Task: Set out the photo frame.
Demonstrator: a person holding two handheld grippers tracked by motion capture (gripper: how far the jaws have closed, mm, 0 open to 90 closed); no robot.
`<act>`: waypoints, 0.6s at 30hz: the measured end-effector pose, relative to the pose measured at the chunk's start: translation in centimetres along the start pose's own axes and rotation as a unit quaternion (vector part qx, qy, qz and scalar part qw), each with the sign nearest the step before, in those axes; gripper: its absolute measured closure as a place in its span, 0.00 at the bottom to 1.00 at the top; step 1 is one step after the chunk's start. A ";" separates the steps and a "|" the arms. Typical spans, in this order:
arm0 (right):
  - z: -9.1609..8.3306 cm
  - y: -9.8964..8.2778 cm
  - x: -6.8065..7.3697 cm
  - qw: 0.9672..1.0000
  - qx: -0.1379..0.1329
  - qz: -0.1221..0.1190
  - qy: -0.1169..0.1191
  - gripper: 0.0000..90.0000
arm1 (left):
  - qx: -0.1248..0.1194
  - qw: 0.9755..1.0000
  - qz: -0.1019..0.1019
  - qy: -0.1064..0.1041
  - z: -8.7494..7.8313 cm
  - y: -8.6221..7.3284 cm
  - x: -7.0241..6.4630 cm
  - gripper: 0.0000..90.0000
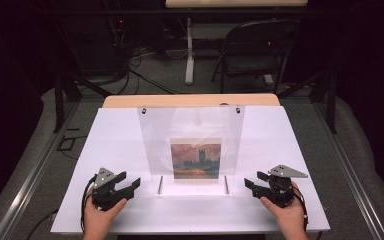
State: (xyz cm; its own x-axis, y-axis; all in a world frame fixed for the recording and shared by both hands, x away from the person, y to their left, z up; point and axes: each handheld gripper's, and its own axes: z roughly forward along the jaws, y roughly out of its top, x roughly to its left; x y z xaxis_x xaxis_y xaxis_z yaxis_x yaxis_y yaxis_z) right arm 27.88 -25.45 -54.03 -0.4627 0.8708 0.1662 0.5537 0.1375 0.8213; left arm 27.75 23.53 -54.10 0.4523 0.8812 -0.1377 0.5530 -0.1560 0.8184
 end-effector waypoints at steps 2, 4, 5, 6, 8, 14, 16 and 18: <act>0.1 -0.1 0.0 1.000 0.006 0.004 0.002 0.45 | 0.005 1.000 -0.004 -0.003 0.1 0.0 0.0 0.42; 0.2 -0.1 0.0 1.000 0.008 0.004 0.002 0.44 | 0.006 1.000 -0.004 -0.003 0.2 -0.1 0.0 0.42; 0.2 -0.2 -0.1 1.000 0.009 0.004 0.004 0.45 | 0.007 1.000 -0.005 -0.003 0.2 -0.1 0.0 0.42; 0.3 -0.2 -0.1 1.000 0.008 0.005 0.005 0.44 | 0.008 1.000 -0.007 -0.004 0.2 -0.1 0.1 0.42; 0.3 -0.3 -0.2 1.000 0.013 0.008 0.008 0.45 | 0.008 1.000 -0.013 -0.006 0.3 -0.2 0.2 0.42; 0.4 -0.4 -0.6 1.000 0.013 0.020 0.018 0.44 | 0.008 1.000 -0.027 -0.006 0.3 -0.2 0.6 0.41; 0.3 -0.4 -0.6 0.999 0.012 0.026 0.019 0.44 | 0.009 0.999 -0.032 -0.006 0.3 -0.3 0.7 0.41; 0.4 -0.4 -0.7 0.999 0.010 0.027 0.020 0.43 | 0.011 0.999 -0.037 -0.008 0.4 -0.3 0.8 0.41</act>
State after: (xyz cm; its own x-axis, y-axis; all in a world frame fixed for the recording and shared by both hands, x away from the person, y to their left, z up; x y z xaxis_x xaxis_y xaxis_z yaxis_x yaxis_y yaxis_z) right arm 28.24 -25.94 -54.67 -0.4595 0.8574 0.2320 0.5926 0.1013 0.7991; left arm 28.23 24.07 -54.66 0.4197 0.8838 -0.2067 0.6010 -0.0999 0.7930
